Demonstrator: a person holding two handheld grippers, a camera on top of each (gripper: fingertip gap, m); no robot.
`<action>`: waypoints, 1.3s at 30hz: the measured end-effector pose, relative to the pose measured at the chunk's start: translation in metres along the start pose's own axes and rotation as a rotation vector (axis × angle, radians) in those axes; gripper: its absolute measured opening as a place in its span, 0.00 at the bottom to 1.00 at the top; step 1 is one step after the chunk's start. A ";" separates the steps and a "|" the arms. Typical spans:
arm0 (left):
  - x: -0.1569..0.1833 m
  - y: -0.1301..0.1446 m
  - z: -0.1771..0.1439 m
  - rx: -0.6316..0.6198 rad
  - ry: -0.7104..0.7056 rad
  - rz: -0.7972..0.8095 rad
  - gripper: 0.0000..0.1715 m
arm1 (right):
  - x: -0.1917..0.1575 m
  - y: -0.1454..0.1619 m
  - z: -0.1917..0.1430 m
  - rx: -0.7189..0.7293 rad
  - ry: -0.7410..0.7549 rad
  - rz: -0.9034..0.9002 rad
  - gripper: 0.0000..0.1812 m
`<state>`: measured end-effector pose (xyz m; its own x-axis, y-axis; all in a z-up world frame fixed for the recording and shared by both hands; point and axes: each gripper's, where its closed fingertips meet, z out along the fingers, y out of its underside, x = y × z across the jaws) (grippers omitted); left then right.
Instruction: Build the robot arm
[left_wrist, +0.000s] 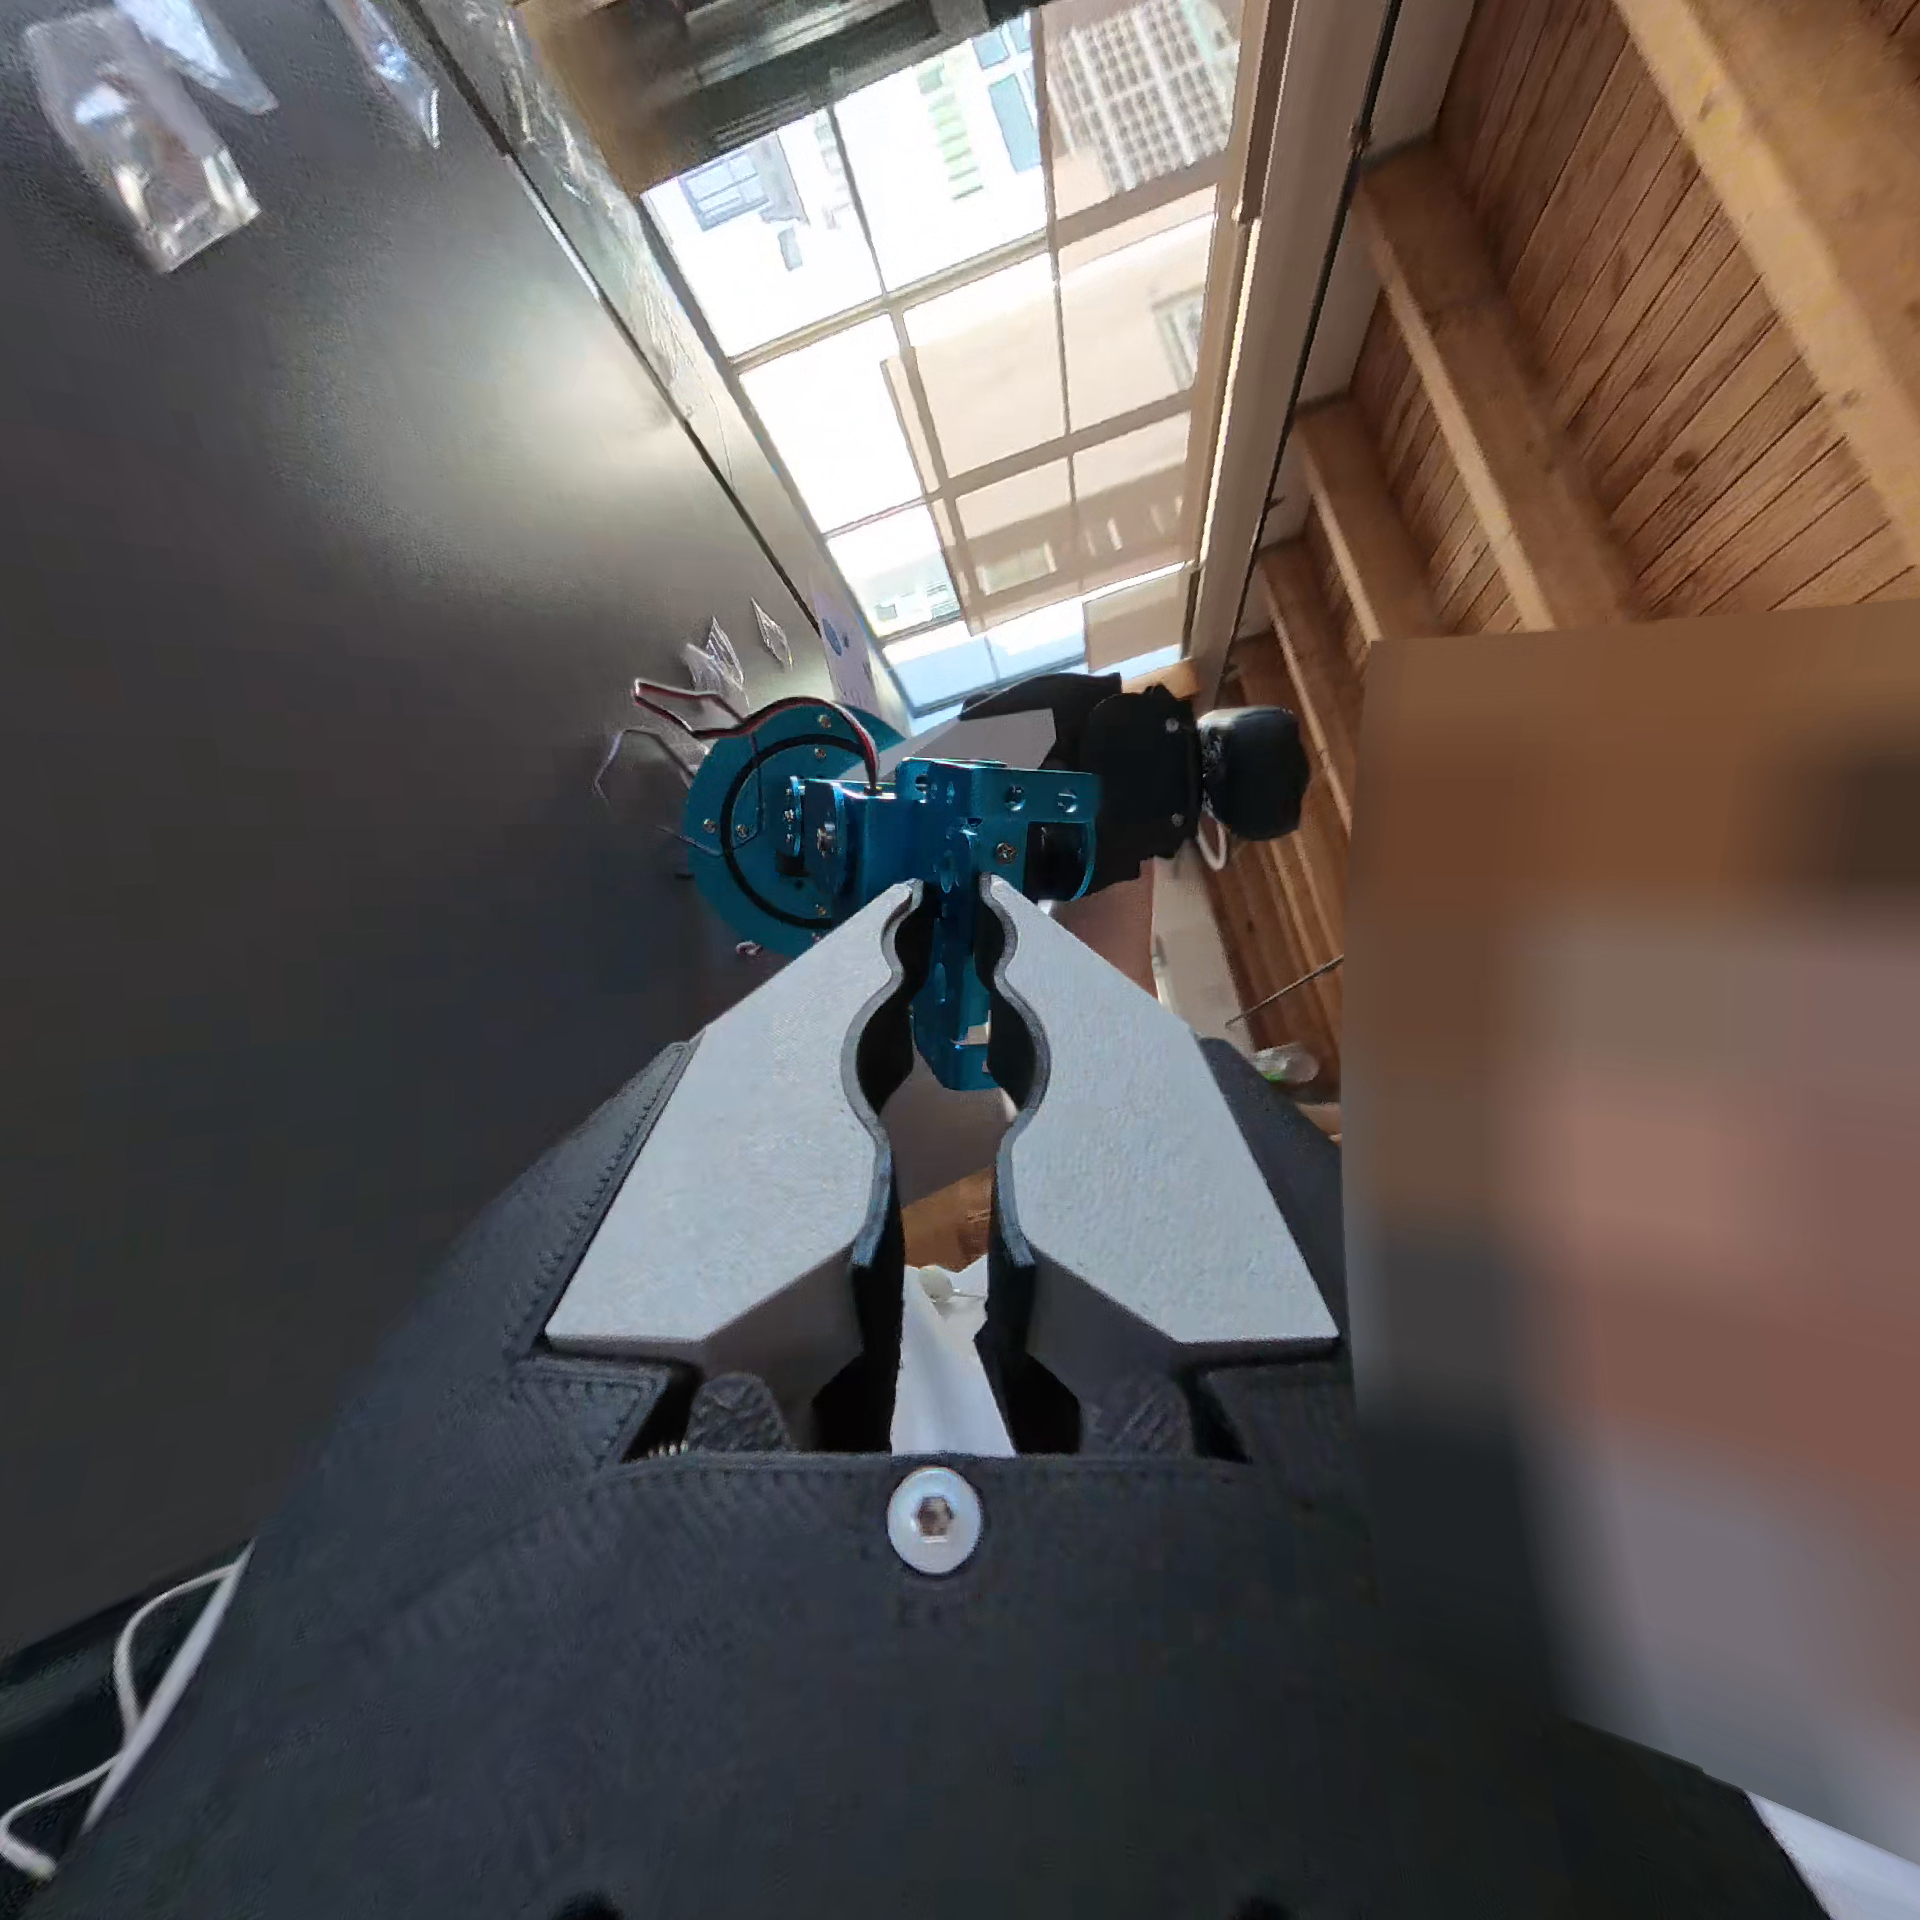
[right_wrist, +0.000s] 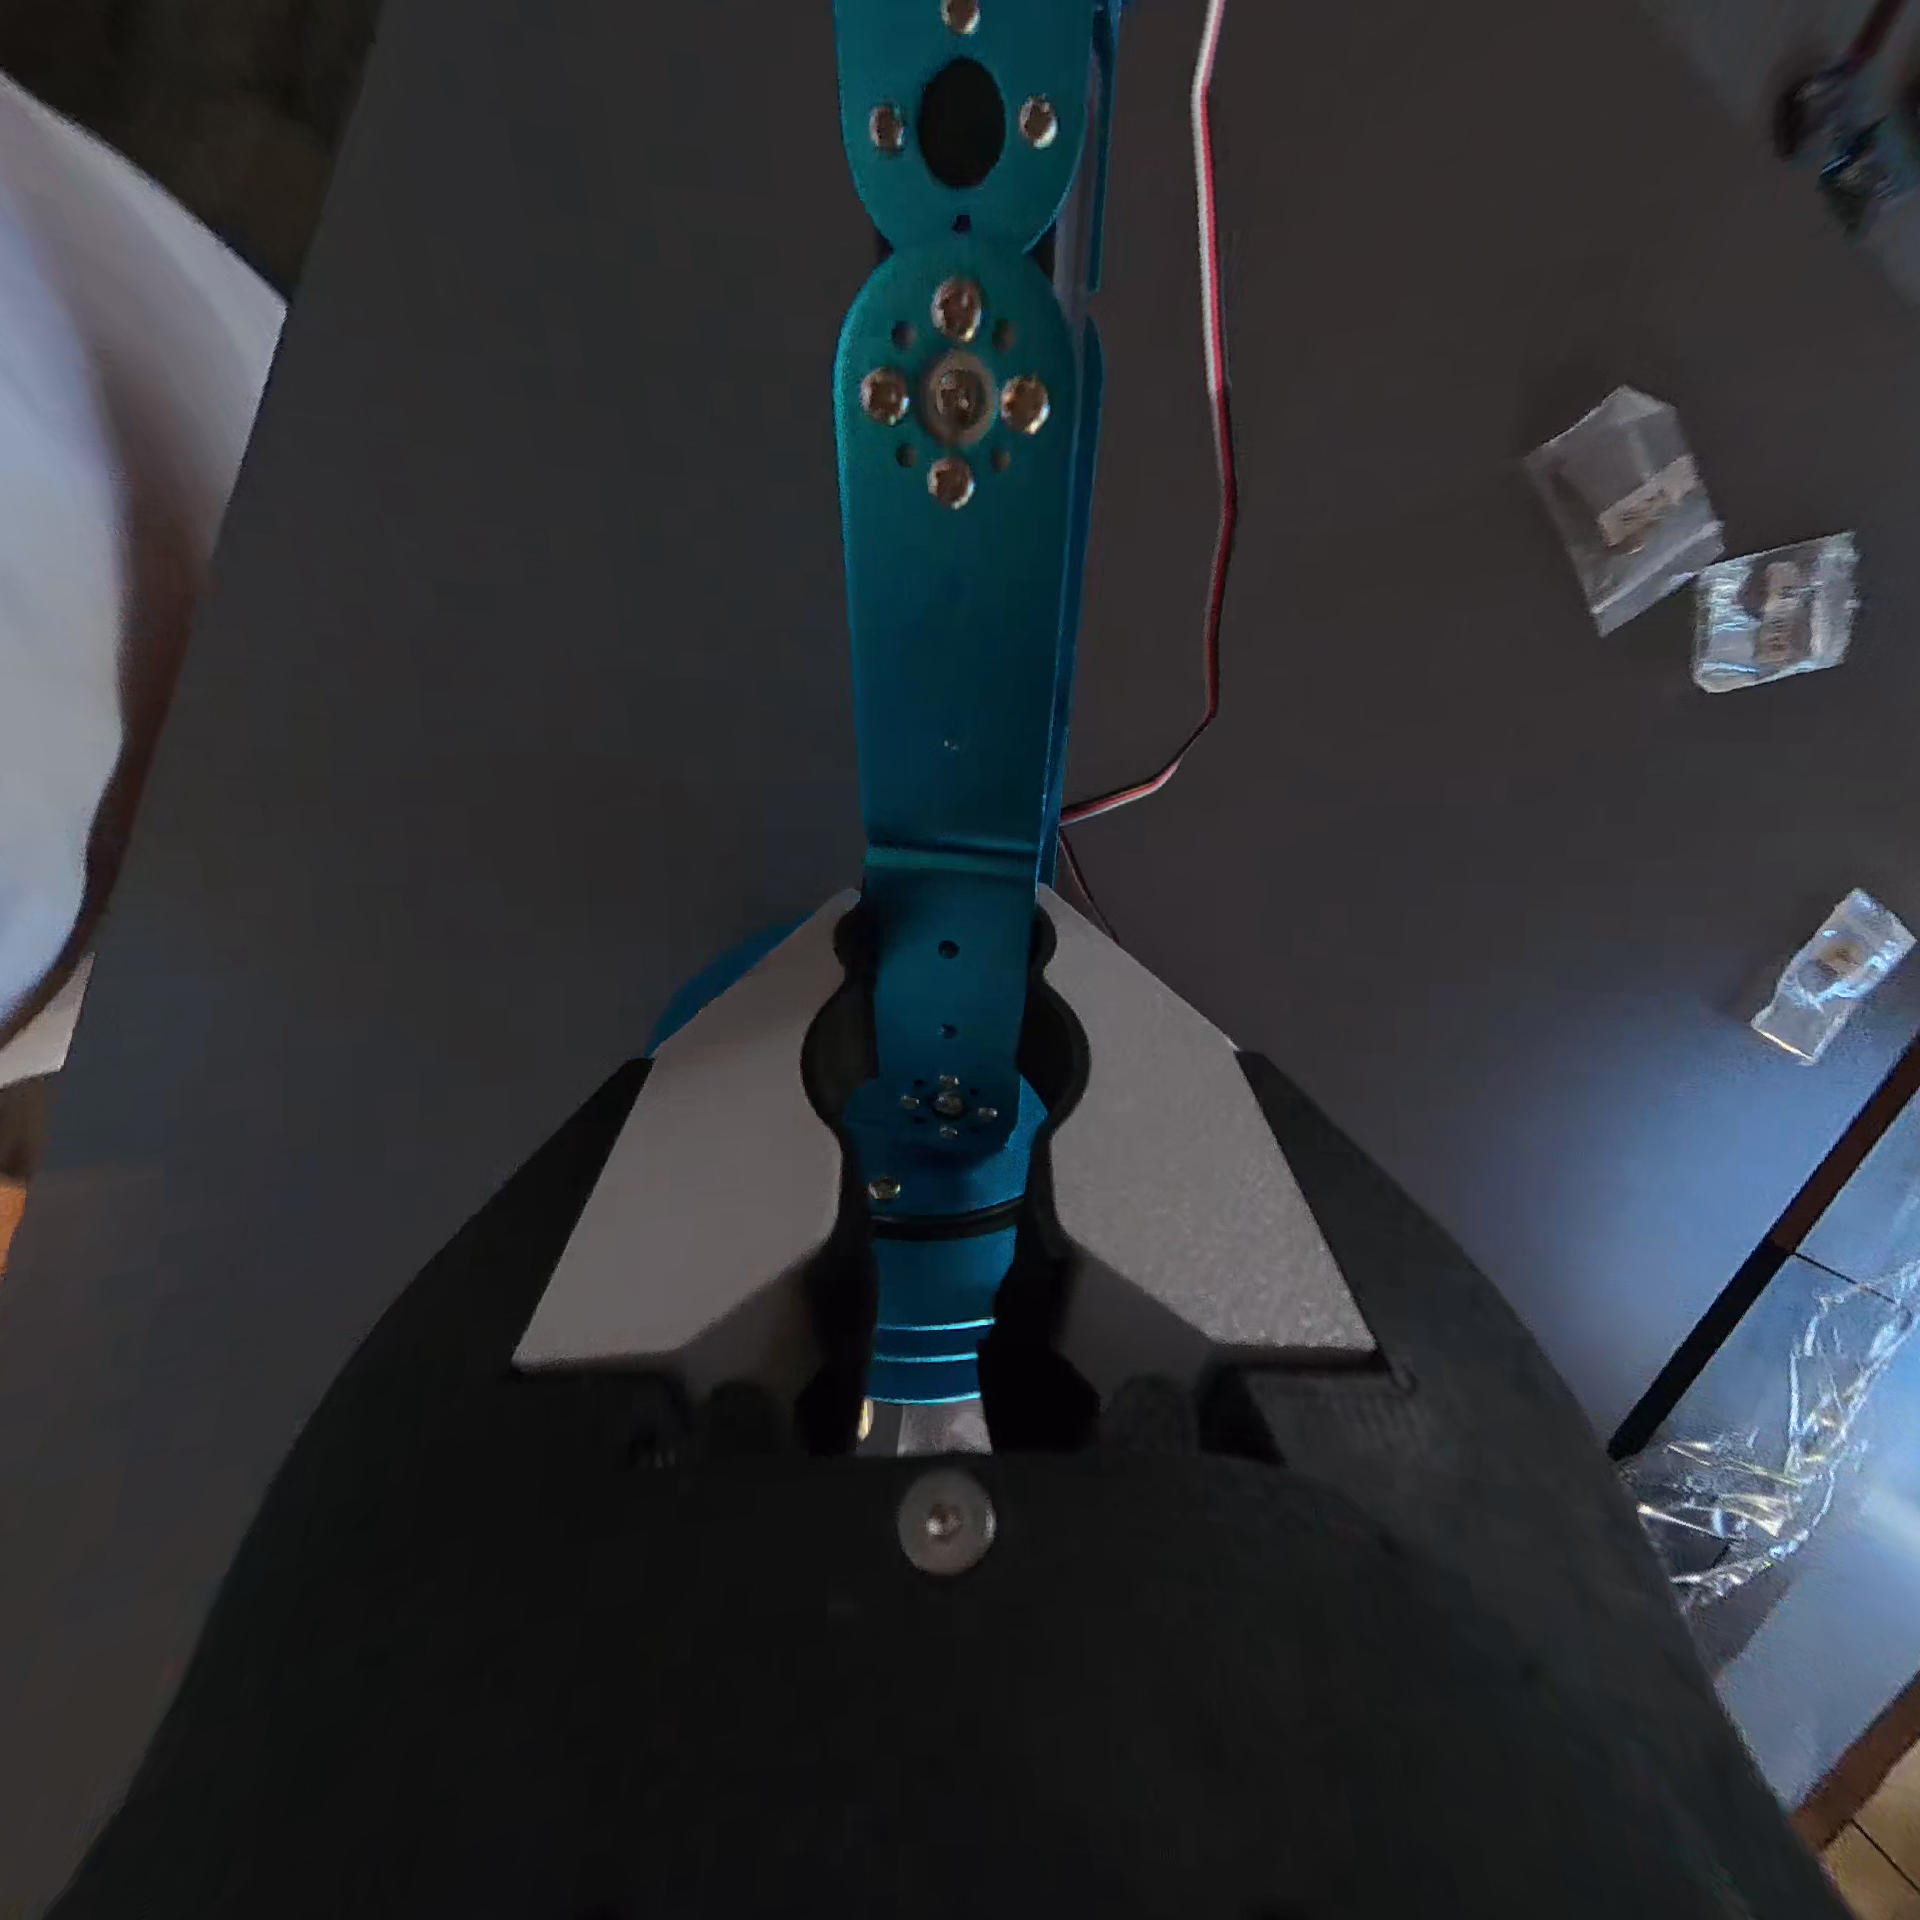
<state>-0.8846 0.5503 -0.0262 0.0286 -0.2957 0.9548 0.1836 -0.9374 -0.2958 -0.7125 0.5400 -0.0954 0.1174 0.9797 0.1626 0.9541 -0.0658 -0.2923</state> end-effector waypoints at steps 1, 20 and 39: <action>-0.010 0.003 -0.002 0.005 0.000 -0.021 0.03 | 0.000 0.002 0.003 -0.036 -0.020 -0.016 0.13; -0.099 0.017 -0.019 0.083 -0.096 -0.160 0.07 | 0.004 0.010 0.030 -0.378 -0.204 -0.129 0.13; -0.089 0.046 -0.013 -0.302 -0.281 0.985 0.49 | 0.010 0.009 0.041 -0.529 -0.306 -0.125 0.14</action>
<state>-0.8912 0.5310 -0.1250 0.2643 -0.9308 0.2524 -0.2934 -0.3269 -0.8983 -0.7140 0.5568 -0.1349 -0.0138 0.9907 -0.1352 0.9720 0.0450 0.2308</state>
